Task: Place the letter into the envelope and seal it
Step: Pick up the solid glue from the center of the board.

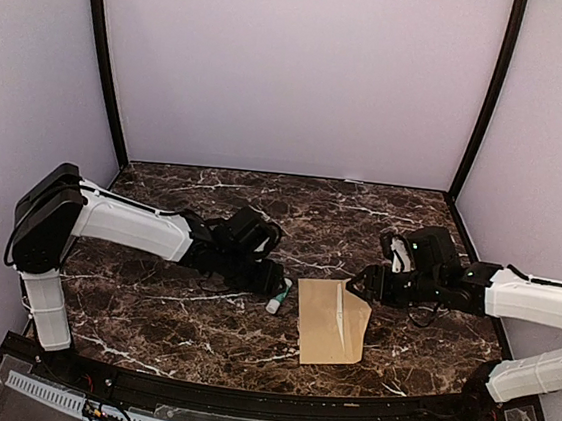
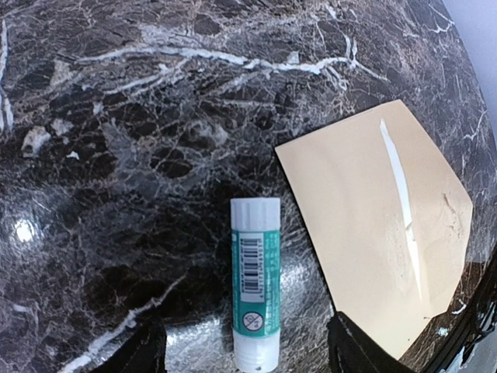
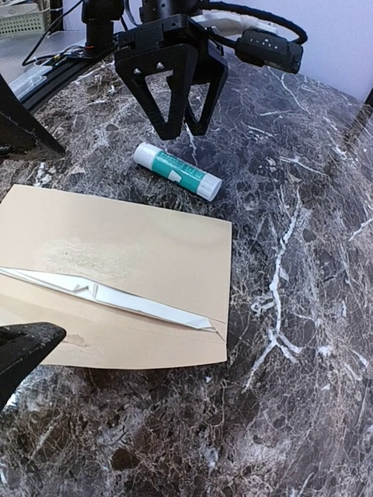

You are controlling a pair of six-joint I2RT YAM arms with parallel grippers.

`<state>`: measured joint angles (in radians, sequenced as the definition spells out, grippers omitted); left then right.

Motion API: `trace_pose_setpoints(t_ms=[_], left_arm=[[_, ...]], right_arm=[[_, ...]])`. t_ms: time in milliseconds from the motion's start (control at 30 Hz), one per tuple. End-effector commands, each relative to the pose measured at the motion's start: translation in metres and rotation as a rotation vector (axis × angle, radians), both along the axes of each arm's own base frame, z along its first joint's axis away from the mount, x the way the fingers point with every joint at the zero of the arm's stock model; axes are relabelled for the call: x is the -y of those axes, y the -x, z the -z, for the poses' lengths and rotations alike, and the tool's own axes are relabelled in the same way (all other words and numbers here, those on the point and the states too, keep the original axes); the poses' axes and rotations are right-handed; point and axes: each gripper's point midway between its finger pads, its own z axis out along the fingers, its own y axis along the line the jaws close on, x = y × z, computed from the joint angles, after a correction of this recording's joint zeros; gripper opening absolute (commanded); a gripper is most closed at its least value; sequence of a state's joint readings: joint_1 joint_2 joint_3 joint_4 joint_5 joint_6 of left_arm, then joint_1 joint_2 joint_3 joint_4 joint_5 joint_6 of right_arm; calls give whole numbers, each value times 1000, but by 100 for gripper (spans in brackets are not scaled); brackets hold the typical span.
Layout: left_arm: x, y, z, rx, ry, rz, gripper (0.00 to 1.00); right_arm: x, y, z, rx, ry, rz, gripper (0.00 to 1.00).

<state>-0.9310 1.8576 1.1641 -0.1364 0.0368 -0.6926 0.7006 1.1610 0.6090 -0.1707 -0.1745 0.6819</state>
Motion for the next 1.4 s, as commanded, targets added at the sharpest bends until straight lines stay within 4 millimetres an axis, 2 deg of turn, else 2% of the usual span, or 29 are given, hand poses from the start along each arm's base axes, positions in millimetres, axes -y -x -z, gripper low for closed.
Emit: trace_pose_setpoints(t_ms=[0,200,300,633,767,900,967,1067,1267,1367], left_arm=[[-1,17,15,-28,-57,17,70],[6,25,27,-8,-136,39,63],[5,24,32,9,-193,30,55],[1,26,42,47,-306,44,40],[-1,29,43,58,-337,51,27],[1,29,41,60,-322,49,15],[4,29,33,66,-297,50,13],[8,26,6,104,-239,45,11],[10,26,-57,196,-111,59,10],[16,33,-91,231,-14,101,10]], right_arm=[[-2,-4,-1,20,-11,11,68],[-2,-5,0,20,-12,15,68],[-2,-5,2,15,-11,16,68],[1,-3,5,8,-12,29,69],[1,-4,5,10,-18,36,69],[1,-6,-6,31,-25,44,71],[3,-8,-18,61,-40,53,73],[7,-7,-37,111,-73,63,77],[12,2,-79,208,-170,45,87],[10,9,-98,239,-222,9,91]])
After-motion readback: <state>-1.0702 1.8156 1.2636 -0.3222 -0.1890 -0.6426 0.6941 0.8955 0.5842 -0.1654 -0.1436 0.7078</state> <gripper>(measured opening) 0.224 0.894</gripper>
